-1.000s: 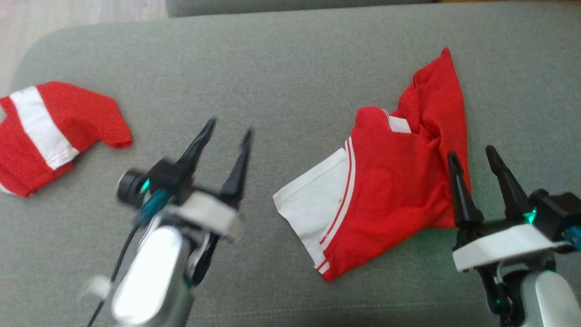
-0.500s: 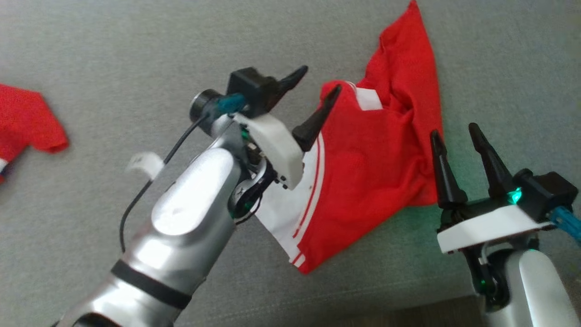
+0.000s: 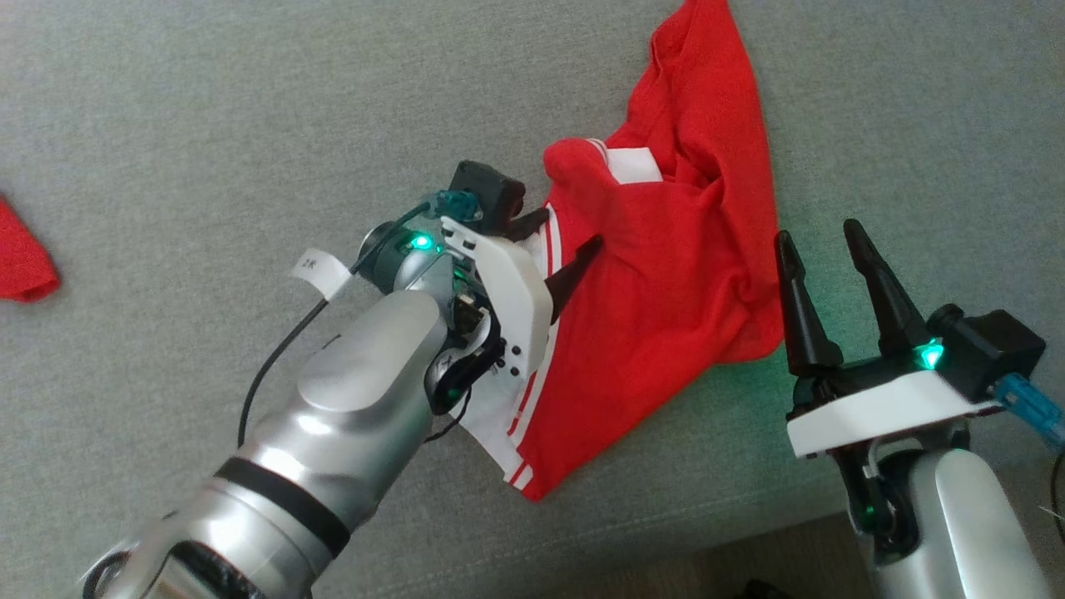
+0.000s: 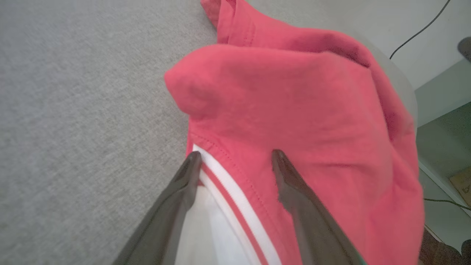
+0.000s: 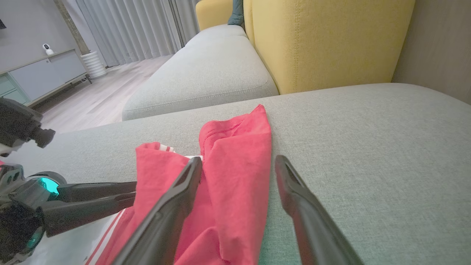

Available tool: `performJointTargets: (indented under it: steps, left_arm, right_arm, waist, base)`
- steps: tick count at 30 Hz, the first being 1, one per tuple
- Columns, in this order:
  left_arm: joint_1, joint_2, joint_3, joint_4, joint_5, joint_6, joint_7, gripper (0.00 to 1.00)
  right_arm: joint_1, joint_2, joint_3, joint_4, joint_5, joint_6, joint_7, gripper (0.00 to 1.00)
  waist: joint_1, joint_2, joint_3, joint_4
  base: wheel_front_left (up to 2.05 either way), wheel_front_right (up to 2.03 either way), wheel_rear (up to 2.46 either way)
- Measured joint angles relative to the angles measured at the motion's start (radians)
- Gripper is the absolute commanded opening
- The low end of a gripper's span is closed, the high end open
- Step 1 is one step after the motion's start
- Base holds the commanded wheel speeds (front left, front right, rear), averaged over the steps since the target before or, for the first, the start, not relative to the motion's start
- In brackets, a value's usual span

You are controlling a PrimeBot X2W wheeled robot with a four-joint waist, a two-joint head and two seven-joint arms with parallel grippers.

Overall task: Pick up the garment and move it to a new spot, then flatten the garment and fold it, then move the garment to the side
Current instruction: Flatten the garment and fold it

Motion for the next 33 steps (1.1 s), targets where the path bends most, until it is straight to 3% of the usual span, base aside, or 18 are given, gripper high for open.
performJointTargets:
  steps: [1,2,3,4,5,22,33]
  left_arm:
    - [-0.004,0.000,-0.009,0.011,-0.011,0.000,-0.001,0.87]
    - [-0.010,0.000,-0.016,0.020,-0.019,0.001,-0.002,0.56]
    - [-0.018,0.000,-0.029,0.032,-0.026,0.001,-0.002,0.36]
    - [-0.027,0.000,-0.043,0.044,-0.032,0.004,-0.002,0.09]
    - [-0.035,0.000,-0.054,0.053,-0.034,0.009,-0.001,0.00]
    - [-0.074,0.000,-0.184,0.108,-0.104,0.048,-0.108,0.00]
    - [-0.136,-0.001,-0.199,0.125,-0.106,0.119,-0.237,0.00]
  right_arm:
    - [0.000,0.001,0.002,0.001,0.000,0.000,0.000,1.00]
    - [0.000,0.002,0.002,0.001,0.000,0.000,0.000,1.00]
    - [0.000,0.002,0.002,0.002,0.000,0.000,0.000,1.00]
    - [0.000,0.003,0.002,0.003,0.000,0.000,-0.003,1.00]
    - [0.000,0.003,0.002,0.003,0.000,0.000,-0.003,1.00]
    - [-0.014,0.005,-0.004,0.005,0.000,0.000,-0.002,1.00]
    - [-0.012,0.005,-0.020,0.000,0.000,0.000,0.003,1.00]
  waist:
    - [0.0000,0.0000,0.001,-0.002]
    - [0.0000,0.0000,0.002,-0.004]
    - [0.0000,0.0000,0.002,-0.005]
    - [0.0000,0.0000,0.001,-0.005]
    - [0.0000,0.0000,0.000,-0.006]
    - [0.0000,0.0000,-0.011,0.007]
    - [0.0000,0.0000,-0.030,0.041]
  base:
    - [0.00,0.00,0.00]
    - [0.00,0.00,0.00]
    - [0.00,0.00,0.00]
    - [0.00,0.00,0.00]
    - [0.00,0.00,0.00]
    - [0.00,0.00,0.00]
    - [0.00,0.00,0.00]
